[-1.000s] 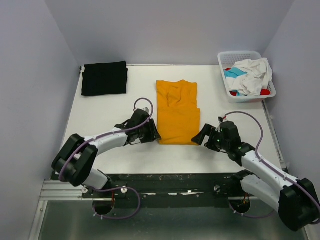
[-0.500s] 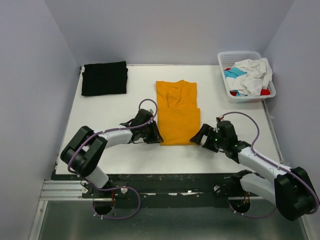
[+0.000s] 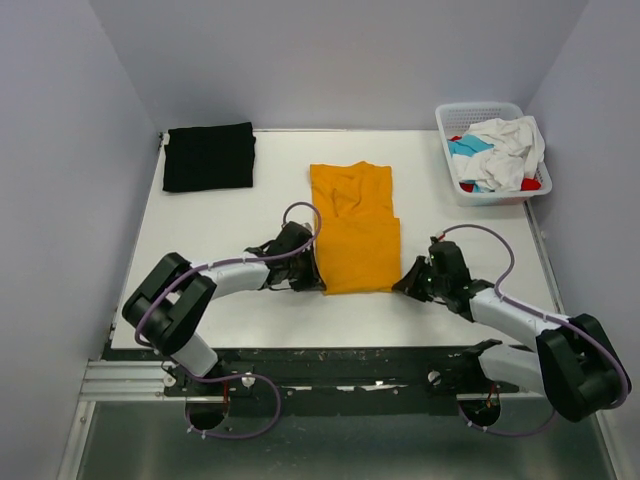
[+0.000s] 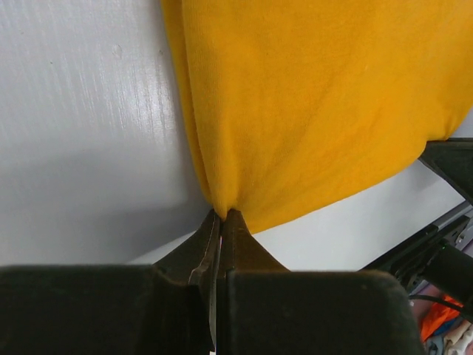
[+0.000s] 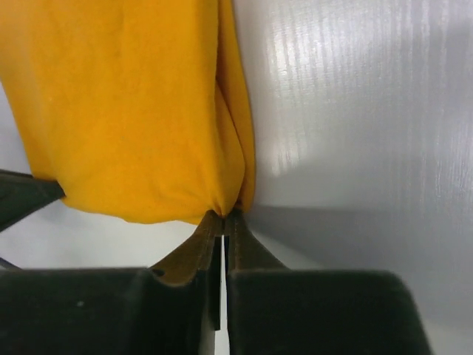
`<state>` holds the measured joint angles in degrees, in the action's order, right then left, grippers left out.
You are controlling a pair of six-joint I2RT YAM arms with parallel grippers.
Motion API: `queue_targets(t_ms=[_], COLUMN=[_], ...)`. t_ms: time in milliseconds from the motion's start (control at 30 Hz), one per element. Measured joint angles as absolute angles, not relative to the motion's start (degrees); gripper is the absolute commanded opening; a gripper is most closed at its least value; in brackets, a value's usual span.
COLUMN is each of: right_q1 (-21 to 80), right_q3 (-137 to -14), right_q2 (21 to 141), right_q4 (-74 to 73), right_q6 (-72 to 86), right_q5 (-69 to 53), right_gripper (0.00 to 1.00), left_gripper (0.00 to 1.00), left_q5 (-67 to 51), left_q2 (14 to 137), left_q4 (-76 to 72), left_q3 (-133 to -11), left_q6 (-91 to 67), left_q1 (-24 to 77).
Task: Fold and stack the t-shirts
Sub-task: Grab one side of the 2/3 rectangular tshirt with both arms, then fold the long partially folded tshirt into a neat square
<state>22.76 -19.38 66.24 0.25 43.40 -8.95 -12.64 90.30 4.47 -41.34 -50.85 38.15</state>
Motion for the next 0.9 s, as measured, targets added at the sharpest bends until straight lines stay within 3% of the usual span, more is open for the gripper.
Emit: queue_targets(t_ms=[233, 600, 900], right_q1=[22.8, 22.8, 22.8], right_q3=[-19.4, -28.4, -37.8], right_q2=[62.3, 41.4, 44.8], right_q4=[-5.3, -25.1, -24.8], right_q6=[41.0, 36.7, 37.9], right_q5=[-14.6, -26.2, -19.1], right_gripper=[0.01, 0.01, 0.01], left_gripper=[0.0, 0.0, 0.0], left_q5=[-12.6, -13.3, -9.0], left_q2=[84.3, 57.5, 50.0], left_q4=[7.4, 17.7, 19.4], left_q3=[-38.1, -33.3, -35.8], left_q6=[-50.5, -50.2, -50.2], left_q1=[41.1, 48.6, 47.3])
